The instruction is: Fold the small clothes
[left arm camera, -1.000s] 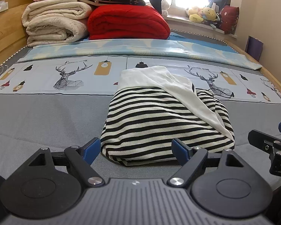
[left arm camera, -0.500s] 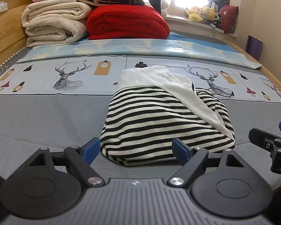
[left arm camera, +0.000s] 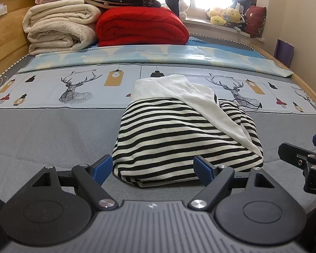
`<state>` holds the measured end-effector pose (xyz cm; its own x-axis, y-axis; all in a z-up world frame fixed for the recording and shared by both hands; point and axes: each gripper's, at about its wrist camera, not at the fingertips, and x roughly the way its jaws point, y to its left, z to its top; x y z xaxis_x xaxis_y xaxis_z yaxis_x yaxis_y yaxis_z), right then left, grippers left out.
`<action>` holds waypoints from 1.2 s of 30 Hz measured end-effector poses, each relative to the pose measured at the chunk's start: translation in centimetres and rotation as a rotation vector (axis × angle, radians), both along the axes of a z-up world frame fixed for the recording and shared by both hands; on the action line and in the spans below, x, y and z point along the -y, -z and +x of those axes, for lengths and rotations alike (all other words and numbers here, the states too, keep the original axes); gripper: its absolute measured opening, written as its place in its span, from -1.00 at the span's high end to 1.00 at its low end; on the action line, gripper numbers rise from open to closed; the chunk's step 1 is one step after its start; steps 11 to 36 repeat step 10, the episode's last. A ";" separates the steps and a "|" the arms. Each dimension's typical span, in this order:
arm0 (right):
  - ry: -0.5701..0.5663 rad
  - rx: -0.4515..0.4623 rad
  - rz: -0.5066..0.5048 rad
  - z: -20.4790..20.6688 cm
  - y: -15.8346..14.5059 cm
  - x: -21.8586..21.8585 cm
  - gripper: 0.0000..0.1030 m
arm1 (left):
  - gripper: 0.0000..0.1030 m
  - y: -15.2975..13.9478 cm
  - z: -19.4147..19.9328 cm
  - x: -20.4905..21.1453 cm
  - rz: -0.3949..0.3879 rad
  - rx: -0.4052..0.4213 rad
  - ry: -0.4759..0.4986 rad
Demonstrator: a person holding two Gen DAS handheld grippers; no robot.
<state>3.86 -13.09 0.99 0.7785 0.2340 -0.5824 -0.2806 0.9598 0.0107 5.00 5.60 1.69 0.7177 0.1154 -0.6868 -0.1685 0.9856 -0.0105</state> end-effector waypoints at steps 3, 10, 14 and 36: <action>0.000 0.000 0.000 0.0 0.0 0.0 -0.93 | -0.70 0.0 0.1 0.0 0.000 0.001 0.000; -0.001 -0.001 0.000 0.0 0.0 0.0 -0.93 | -0.70 0.0 0.0 0.2 0.001 0.009 -0.001; -0.001 -0.001 0.000 0.0 0.0 0.0 -0.93 | -0.70 0.0 0.0 0.2 0.001 0.009 -0.001; -0.001 -0.001 0.000 0.0 0.0 0.0 -0.93 | -0.70 0.0 0.0 0.2 0.001 0.009 -0.001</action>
